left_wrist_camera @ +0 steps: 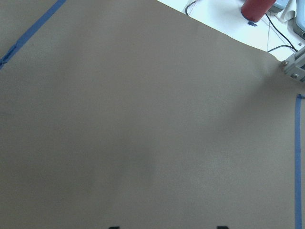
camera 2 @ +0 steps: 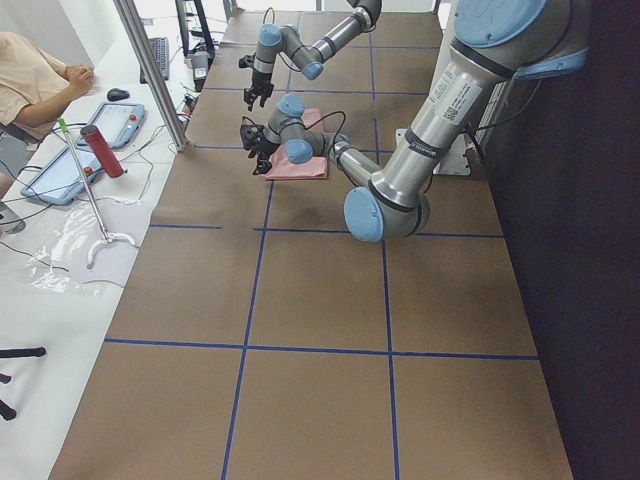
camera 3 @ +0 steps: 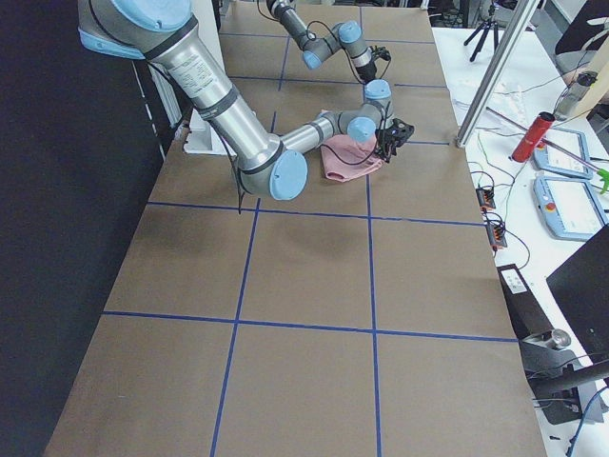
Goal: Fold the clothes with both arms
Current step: 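Release the shirt and lift both grippers away from it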
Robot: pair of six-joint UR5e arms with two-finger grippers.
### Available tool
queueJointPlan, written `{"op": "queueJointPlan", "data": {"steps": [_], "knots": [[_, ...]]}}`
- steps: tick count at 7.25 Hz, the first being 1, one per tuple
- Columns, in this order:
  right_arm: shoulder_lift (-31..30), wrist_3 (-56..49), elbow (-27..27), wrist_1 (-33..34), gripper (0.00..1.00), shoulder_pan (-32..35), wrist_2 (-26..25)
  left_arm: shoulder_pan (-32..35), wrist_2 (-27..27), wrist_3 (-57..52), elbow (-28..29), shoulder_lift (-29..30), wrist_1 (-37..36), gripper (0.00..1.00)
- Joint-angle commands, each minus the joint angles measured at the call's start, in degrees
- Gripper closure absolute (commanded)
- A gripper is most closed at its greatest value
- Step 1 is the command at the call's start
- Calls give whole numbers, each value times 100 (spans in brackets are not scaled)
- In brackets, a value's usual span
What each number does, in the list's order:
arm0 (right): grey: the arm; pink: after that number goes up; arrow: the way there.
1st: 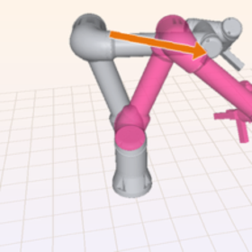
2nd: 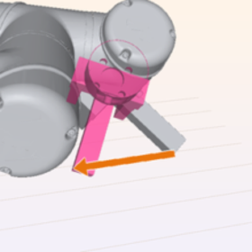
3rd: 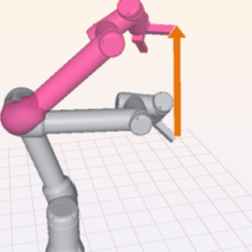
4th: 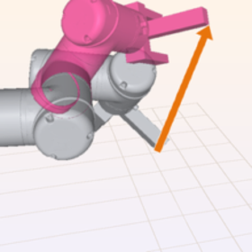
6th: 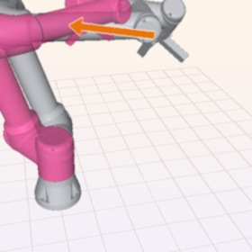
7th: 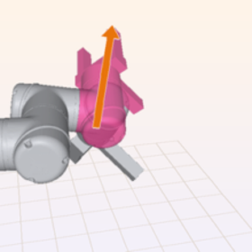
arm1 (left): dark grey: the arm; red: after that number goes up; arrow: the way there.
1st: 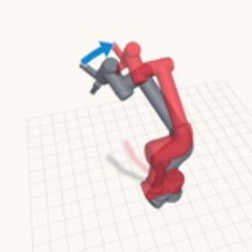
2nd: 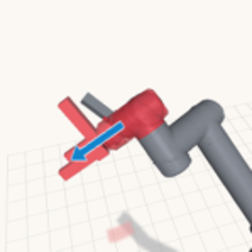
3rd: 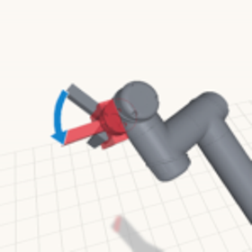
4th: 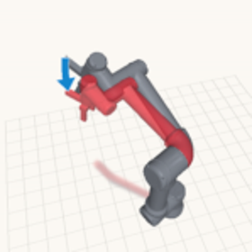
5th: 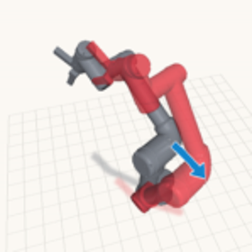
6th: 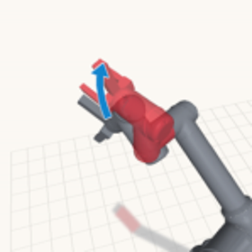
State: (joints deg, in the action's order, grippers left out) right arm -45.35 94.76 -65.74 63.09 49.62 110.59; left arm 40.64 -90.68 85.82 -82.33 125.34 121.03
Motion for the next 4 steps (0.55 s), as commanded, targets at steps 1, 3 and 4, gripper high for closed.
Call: {"op": "queueJointPlan", "data": {"steps": [1, 3, 4], "knots": [[-856, -1451, -542, -25, 0, 519, 540, 407, -481, -1297, -1035, -962, 35, 0], [-1674, -4301, -668, 19, 0, 1772, 1679, 1773, -2445, -3593, -1040, -1632, 271, 0], [-2018, -5691, -668, 106, 0, 2449, 1981, 2582, -3099, -5235, -848, -1940, 255, 0]]}}
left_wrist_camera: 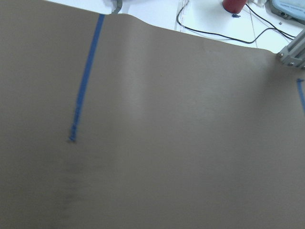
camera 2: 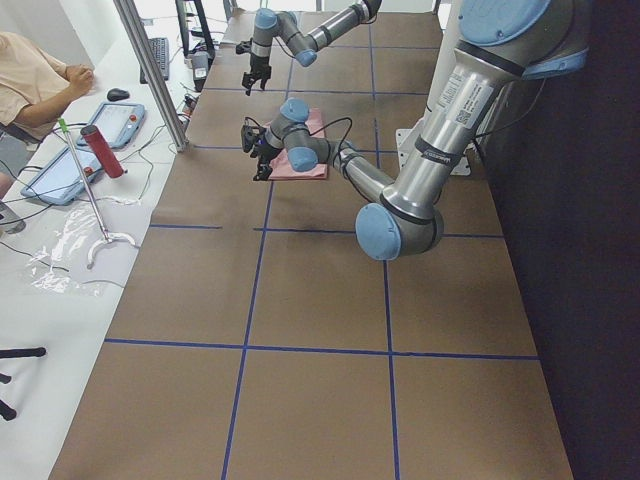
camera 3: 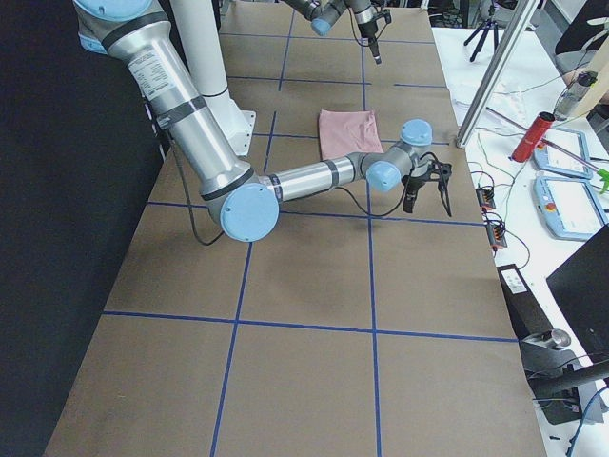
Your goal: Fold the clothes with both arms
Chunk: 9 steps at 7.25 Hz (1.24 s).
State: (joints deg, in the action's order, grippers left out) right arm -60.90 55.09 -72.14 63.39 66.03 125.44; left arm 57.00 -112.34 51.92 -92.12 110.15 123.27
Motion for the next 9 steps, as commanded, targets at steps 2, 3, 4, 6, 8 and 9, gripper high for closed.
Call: {"op": "queueJointPlan", "data": {"steps": [2, 3, 4, 6, 8, 9], "knots": [[-458, -3819, -63, 1449, 0, 1743, 788, 2387, -1885, -4048, 1182, -468, -4, 0], [-501, -4422, -141, 1840, 0, 1990, 798, 2882, -1870, -4528, 1509, -450, -48, 0], [-806, -4550, -473, 2070, 0, 2132, 824, 3243, -2201, -4567, 1408, -450, -318, 0], [-1283, -4577, -941, 2133, 0, 2072, 1007, 3291, -2766, -4559, 426, -1387, -1004, 0], [-1302, -4577, -1222, 2615, 0, 1905, 1176, 3291, -2793, -4628, -486, -1336, -2470, 0], [-1432, -4586, -1258, 2617, 0, 1905, 1158, 3273, -2793, -4647, -639, -1373, -2518, 0]]}}
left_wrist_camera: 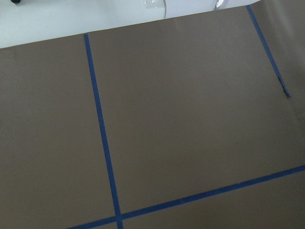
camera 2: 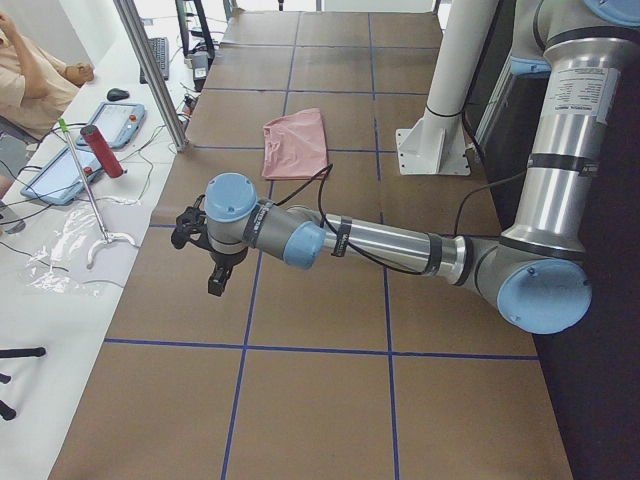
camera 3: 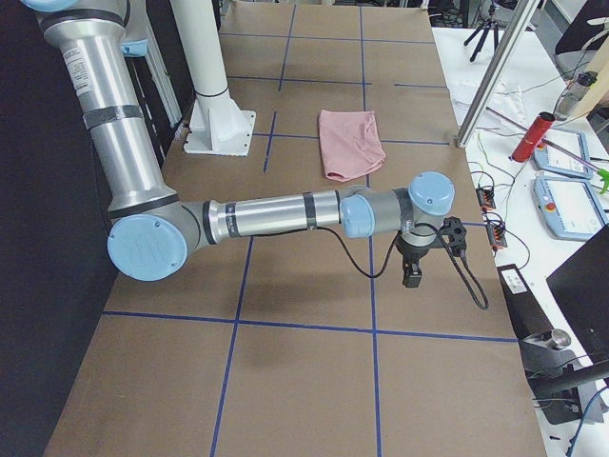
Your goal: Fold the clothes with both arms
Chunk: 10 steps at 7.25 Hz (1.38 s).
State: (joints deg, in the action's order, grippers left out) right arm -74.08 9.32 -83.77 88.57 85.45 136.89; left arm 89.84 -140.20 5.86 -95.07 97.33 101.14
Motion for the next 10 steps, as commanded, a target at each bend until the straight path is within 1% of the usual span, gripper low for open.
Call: {"op": "queueJointPlan", "data": {"steps": [1, 3, 4, 5, 6, 7, 8, 9, 10], "knots": [[-194, -9, -87, 81, 0, -37, -57, -10, 18, -41, -415, -178, -314, 0], [-309, -227, -86, 72, 0, -37, -93, -36, 54, -32, -852, -687, -314, 0], [-396, -229, -78, 55, 0, -37, -162, -36, 245, -41, -864, -880, -244, 0], [-432, -246, -78, 46, 0, -37, -172, -45, 369, -41, -777, -874, -235, 0], [-484, -246, -95, 46, 0, -37, -172, -37, 527, -41, -889, -839, -261, 0], [-502, -403, -87, 37, 0, -46, -189, -28, 624, -50, -969, -925, -270, 0], [-598, -431, -95, 46, 0, -55, -276, 25, 764, -259, -1091, -1187, -270, 0], [-660, -414, -78, 63, 0, -64, -295, -1, 748, -957, -918, -1329, -470, 0], [-678, -422, -25, 46, 0, -64, -425, 7, 740, -972, -908, -1243, -777, 0]]}}
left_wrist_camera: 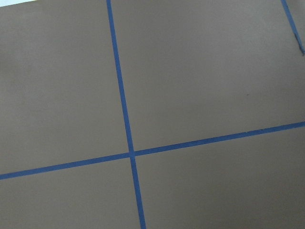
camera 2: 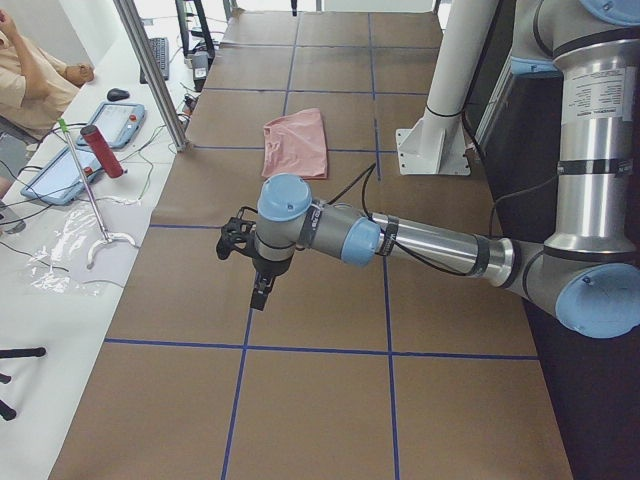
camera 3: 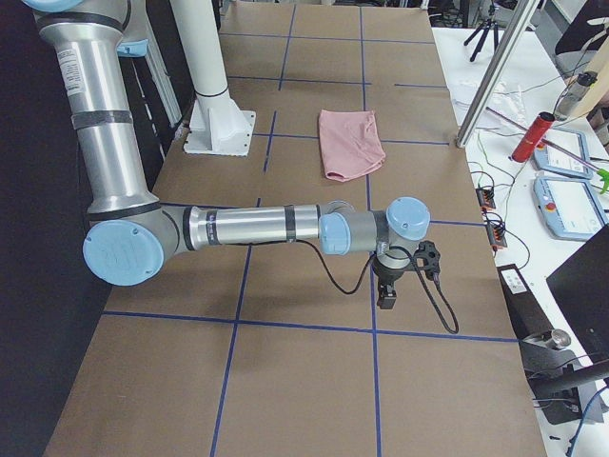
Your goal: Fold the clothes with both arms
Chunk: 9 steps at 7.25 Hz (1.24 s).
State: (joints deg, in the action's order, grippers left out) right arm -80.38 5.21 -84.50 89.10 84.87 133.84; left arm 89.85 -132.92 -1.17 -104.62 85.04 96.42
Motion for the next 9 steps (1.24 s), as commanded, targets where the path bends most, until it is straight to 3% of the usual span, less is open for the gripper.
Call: {"op": "queueJointPlan", "data": {"steps": [1, 2, 4, 6, 9], "knots": [[-118, -20, 74, -15, 0, -5, -139, 6, -6, -261, 177, -14, -335, 0], [-345, -20, 13, -24, 0, 3, -69, 6, -189, -261, 387, -23, -326, 0], [-391, -11, 4, -24, 0, 118, -33, -3, 97, -261, 476, -181, 15, 0], [-391, -11, -5, -16, 0, 126, -7, 23, -610, -287, 653, -242, 25, 0], [-304, -11, -40, -7, 0, 135, -7, 94, -622, -270, 714, -287, 25, 0]]}}
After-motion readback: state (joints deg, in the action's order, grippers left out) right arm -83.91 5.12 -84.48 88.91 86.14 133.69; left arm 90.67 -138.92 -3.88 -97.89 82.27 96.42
